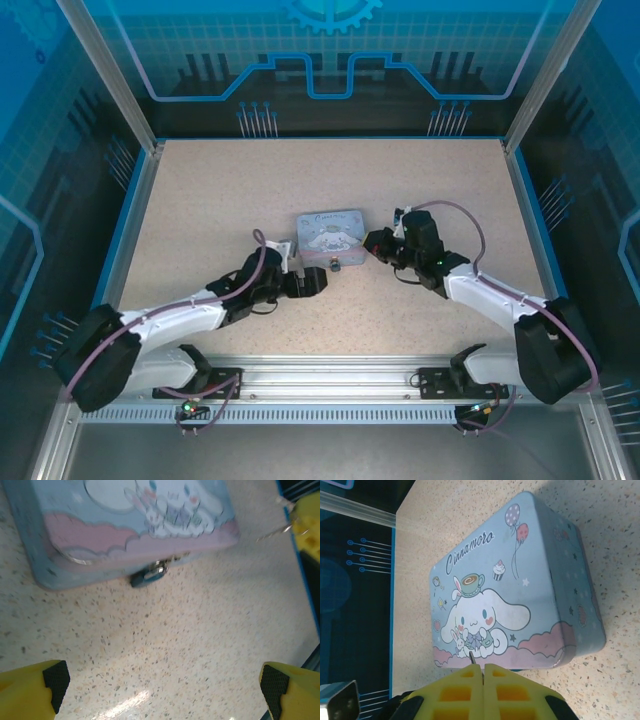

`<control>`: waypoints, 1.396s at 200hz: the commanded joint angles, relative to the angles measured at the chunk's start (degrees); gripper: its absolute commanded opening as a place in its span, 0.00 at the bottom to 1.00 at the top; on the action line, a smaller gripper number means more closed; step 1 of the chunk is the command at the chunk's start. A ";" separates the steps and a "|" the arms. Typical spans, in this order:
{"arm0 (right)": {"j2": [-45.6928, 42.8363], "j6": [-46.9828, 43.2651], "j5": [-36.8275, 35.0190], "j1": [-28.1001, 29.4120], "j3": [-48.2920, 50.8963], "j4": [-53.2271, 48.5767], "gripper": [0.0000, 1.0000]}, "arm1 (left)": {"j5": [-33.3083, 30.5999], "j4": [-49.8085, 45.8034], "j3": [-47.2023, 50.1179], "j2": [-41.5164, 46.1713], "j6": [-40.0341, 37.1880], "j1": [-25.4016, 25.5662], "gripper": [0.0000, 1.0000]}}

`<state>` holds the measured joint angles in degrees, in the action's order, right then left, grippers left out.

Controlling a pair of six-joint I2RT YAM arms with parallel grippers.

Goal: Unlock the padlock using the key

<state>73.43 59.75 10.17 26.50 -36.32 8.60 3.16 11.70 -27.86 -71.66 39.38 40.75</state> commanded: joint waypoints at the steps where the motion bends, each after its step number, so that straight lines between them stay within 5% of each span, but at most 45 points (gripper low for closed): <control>1: 0.80 1.12 -2.63 1.89 0.64 3.39 0.00 | -2.45 1.19 -3.70 -4.61 -3.10 0.95 0.99; 103: 8.49 0.11 -5.97 1.67 -3.99 3.71 0.00 | 1.61 23.36 -4.74 -22.24 -8.05 1.09 0.99; 279: 11.58 1.16 -2.17 -2.42 -4.33 4.00 0.00 | -14.41 29.75 -10.93 -36.05 -18.35 4.79 0.99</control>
<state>84.58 60.38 7.11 24.69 -40.25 11.64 -8.19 40.53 -37.50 -104.66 23.29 44.82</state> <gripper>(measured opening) 0.043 0.989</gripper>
